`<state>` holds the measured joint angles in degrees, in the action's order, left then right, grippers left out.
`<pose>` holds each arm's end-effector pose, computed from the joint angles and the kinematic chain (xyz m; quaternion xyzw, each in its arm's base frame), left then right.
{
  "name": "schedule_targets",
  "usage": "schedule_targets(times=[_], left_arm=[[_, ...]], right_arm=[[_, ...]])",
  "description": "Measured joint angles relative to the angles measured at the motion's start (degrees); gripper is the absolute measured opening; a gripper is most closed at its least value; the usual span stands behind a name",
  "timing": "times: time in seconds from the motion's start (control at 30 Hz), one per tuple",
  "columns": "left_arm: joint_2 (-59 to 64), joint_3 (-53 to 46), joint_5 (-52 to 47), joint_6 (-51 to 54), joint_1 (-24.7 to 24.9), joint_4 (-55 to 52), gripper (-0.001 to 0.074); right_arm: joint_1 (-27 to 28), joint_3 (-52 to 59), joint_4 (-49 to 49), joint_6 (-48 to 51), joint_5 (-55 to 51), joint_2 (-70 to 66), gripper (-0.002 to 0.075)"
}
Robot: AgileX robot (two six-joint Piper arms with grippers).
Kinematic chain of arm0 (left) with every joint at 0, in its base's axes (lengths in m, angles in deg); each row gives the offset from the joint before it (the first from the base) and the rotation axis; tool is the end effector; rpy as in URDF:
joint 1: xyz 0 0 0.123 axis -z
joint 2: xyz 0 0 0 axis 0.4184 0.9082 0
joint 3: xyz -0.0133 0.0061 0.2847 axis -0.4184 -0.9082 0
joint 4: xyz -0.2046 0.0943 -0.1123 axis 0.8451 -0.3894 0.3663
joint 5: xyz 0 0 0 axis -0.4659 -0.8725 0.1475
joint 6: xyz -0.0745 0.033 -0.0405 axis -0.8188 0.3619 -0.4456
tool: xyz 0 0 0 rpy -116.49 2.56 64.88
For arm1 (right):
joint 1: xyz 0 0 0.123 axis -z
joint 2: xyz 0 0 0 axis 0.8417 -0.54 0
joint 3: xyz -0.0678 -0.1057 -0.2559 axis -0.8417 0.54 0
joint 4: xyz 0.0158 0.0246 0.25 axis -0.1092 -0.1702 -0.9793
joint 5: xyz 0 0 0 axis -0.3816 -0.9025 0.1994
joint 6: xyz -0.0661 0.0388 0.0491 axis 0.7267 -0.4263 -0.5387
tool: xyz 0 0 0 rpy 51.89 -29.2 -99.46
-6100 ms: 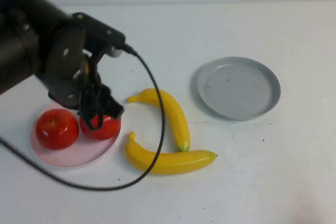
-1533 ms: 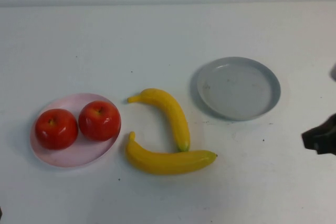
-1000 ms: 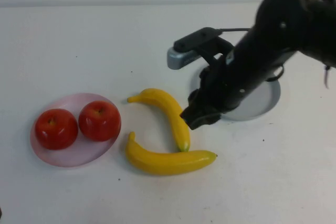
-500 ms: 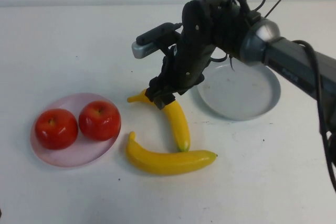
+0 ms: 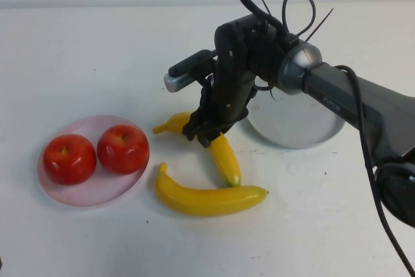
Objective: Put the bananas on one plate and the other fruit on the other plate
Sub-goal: Put another type of fruit in the right plate
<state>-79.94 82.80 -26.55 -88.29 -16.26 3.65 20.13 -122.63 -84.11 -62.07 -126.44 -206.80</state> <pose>0.0523 -0.0045 0.1718 0.0504 0.8032 -0.0289 0.5928 0.3988 0.3093 0.2039 -0.3588 0.9220 0.0679 0.1286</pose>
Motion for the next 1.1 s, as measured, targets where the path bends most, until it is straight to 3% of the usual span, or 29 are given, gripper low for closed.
schedule_targets(times=[0.1,0.37,0.57,0.9,1.1], left_arm=[[0.0,0.0,0.0,0.0,0.0,0.0,0.0000],[0.0,0.0,0.0,0.0,0.0,0.0,-0.0001],[0.0,0.0,0.0,0.0,0.0,-0.1,-0.0001],[0.0,0.0,0.0,0.0,0.0,-0.1,-0.0001],[0.0,0.0,0.0,0.0,0.0,-0.1,-0.0001]], right_arm=[[0.0,0.0,0.0,0.0,0.1,0.0,0.0285],[0.0,-1.6,0.4,-0.6,1.0,0.2,0.0286],[0.6,-6.7,6.9,-4.2,-1.2,4.6,0.0286],[11.8,-6.2,13.1,-11.1,-3.3,5.5,0.0286],[15.2,-3.2,12.8,-11.7,-3.4,4.8,0.0286]])
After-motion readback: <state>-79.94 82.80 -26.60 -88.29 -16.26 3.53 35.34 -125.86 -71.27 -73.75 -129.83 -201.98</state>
